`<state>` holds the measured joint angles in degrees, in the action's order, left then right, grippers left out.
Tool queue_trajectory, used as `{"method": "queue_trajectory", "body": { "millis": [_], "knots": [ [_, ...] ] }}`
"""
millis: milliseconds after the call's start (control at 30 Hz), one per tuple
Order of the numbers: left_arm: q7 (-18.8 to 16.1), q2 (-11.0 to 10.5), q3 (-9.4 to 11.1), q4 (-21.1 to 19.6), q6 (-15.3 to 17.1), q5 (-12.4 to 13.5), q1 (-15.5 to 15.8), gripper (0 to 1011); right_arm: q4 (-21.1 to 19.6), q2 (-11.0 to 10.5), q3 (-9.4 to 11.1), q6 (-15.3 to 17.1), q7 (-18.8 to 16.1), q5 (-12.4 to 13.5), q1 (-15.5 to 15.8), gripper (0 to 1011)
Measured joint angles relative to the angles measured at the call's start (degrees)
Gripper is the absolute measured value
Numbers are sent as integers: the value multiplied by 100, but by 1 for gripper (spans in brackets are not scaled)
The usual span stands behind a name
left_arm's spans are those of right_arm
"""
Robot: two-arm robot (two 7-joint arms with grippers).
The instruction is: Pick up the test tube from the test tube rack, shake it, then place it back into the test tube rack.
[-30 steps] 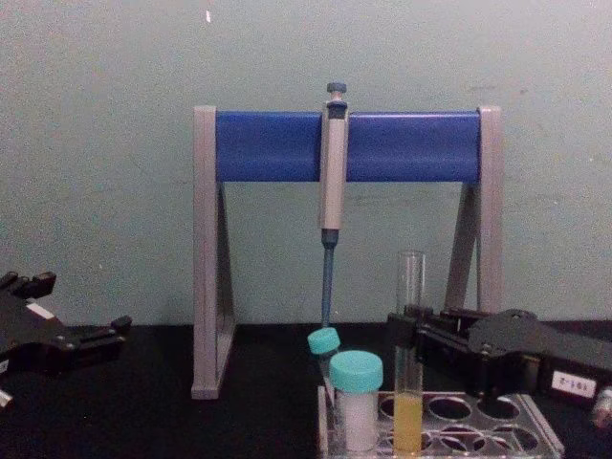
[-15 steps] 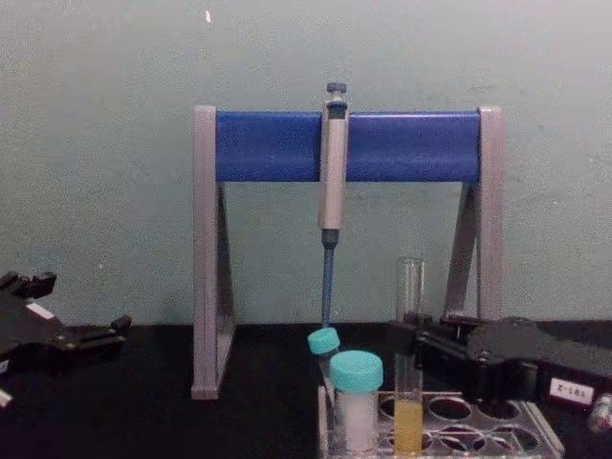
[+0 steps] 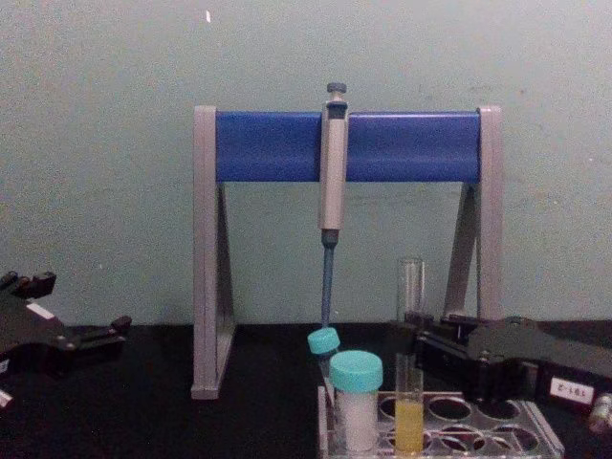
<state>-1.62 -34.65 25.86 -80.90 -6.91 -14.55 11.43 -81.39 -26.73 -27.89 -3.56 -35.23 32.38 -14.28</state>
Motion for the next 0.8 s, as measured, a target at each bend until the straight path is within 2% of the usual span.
{"method": "queue_trajectory", "body": {
  "millis": [133,233,267,367,400,600,800],
  "knots": [
    [0,0,0,0,0,0,0,1001,-2,-1,0,-1,-2,3,-1,265],
    [0,0,0,0,0,0,0,1001,-3,-3,0,-1,-4,5,-1,379],
    [0,0,0,0,0,0,0,1001,-3,-3,0,-1,-4,5,-1,379],
    [0,0,0,0,0,0,0,1001,-5,-4,0,-1,-6,7,-1,506],
    [0,0,0,0,0,0,0,1001,-5,-4,0,-1,-7,8,-1,506],
    [0,0,0,0,0,0,0,1001,-5,-4,0,-1,-11,11,-1,736],
    [0,0,0,0,0,0,0,1001,-5,-4,0,-1,-12,11,-1,901]
  ]
}}
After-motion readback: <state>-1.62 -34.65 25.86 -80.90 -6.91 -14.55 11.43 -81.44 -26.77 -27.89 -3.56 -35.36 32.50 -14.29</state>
